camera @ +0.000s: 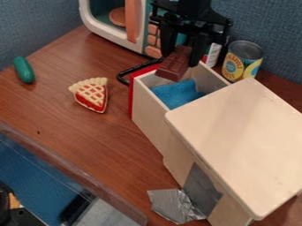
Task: Put the brown object in the drawer
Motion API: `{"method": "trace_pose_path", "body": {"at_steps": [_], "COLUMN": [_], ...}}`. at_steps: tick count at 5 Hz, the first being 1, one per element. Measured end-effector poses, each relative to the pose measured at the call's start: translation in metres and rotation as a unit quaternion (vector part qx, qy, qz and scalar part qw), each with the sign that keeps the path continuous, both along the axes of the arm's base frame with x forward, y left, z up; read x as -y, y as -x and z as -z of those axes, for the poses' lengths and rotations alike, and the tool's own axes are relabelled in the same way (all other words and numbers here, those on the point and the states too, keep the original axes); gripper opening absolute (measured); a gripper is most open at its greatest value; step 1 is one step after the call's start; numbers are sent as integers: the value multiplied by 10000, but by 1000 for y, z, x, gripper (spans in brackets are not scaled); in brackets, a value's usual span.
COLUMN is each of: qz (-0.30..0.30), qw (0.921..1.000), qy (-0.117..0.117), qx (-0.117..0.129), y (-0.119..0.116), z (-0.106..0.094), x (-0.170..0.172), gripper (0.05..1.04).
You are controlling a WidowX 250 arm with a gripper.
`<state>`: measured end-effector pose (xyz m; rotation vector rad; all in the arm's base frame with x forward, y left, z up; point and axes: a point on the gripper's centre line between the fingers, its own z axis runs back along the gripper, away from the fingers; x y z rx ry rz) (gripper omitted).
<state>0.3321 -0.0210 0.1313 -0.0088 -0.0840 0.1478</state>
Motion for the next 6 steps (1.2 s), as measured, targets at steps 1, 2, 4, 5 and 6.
{"method": "trace_pose_path", "body": {"at_steps": [1,2,4,5,6], "qz": [-101,-122,-249,-282,-392], "qw": [9999,9999,9987,9979,9957], "qy": [13,12,15,55,-239], "qx": [-31,15,445,586,803], "y": [1,0,1,18,46], "z": [0,0,40,31,5], "x": [0,0,-9,-39,-91], "gripper": [582,582,932,1006,1001]}}
